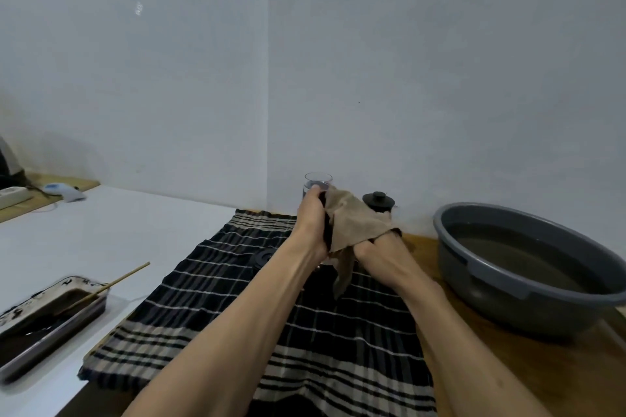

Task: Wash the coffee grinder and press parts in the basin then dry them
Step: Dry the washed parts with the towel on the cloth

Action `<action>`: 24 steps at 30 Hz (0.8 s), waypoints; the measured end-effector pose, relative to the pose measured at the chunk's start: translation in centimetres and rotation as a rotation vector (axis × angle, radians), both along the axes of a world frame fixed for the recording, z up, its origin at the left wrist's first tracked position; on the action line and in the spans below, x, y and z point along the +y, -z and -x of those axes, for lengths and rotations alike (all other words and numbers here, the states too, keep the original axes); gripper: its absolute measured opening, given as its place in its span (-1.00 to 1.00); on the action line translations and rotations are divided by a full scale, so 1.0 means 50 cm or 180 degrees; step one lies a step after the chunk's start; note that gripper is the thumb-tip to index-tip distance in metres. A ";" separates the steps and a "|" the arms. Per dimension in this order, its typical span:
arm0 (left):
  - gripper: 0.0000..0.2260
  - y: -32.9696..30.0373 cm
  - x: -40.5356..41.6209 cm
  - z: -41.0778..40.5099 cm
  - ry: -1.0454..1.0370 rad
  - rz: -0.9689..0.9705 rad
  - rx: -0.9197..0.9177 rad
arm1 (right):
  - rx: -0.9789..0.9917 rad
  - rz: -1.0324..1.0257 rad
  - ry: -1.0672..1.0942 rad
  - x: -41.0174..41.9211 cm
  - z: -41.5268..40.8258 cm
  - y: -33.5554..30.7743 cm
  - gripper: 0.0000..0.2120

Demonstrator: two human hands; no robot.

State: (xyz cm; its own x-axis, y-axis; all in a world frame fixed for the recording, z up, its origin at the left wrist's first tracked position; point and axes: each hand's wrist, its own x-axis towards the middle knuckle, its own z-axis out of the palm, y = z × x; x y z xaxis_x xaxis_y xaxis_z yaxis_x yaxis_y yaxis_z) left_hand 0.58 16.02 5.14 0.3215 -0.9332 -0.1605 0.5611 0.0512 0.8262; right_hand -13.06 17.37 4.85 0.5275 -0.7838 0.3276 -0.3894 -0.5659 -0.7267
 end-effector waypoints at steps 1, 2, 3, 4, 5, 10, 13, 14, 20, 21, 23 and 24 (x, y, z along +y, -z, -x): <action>-0.61 0.002 0.006 -0.002 -0.0060 -0.0108 -0.0076 | 0.0240 0.0180 0.0120 -0.012 -0.004 -0.007 -0.80; -0.56 0.008 0.005 0.000 -0.0078 -0.0152 -0.0151 | 0.0262 0.0176 0.0187 -0.015 -0.015 -0.012 -0.79; -0.52 0.011 0.007 0.003 -0.0131 -0.0155 -0.0167 | 0.0194 0.0130 0.0131 -0.010 -0.030 -0.020 -0.75; -0.50 0.009 0.009 0.007 -0.0145 -0.0126 -0.0166 | 0.0017 0.0106 0.0011 -0.012 -0.040 -0.017 -0.67; -0.50 0.005 0.012 0.008 -0.0125 -0.0125 -0.0179 | -0.0196 0.0042 -0.0128 -0.006 -0.041 -0.014 -0.63; -0.60 0.011 0.007 -0.004 -0.0221 -0.0258 -0.0263 | 0.0275 0.0131 0.0363 -0.039 0.002 0.006 -0.72; -0.52 0.020 -0.005 0.021 -0.0122 -0.0237 -0.0279 | 0.0603 0.0122 0.0440 -0.047 -0.024 0.007 -0.50; -0.55 0.018 -0.006 0.024 -0.0052 -0.0223 -0.0294 | 0.0265 0.0032 0.0374 -0.056 -0.024 0.015 -0.53; -0.62 0.015 0.001 0.000 -0.0241 -0.0146 -0.0357 | -0.1596 -0.1041 0.0554 -0.028 0.020 0.024 -0.79; -0.61 0.020 0.000 -0.001 -0.0262 -0.0067 -0.0342 | -0.2235 -0.1374 0.0722 -0.031 0.018 0.029 -0.78; -0.61 0.020 0.006 0.001 -0.0318 0.0014 -0.0306 | -0.3018 -0.1862 0.0795 -0.039 0.015 0.025 -0.71; -0.59 0.018 0.008 0.005 -0.0359 0.0034 -0.0422 | -0.3040 -0.1972 0.0745 -0.040 0.011 0.017 -0.67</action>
State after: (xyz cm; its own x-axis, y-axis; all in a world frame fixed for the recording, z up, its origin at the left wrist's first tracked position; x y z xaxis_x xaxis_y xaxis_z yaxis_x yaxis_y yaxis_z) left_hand 0.34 16.41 4.23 0.4419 -0.8914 -0.1001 0.4375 0.1168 0.8916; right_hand -13.61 15.37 3.99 0.0938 -0.9948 0.0404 0.4185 0.0026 -0.9082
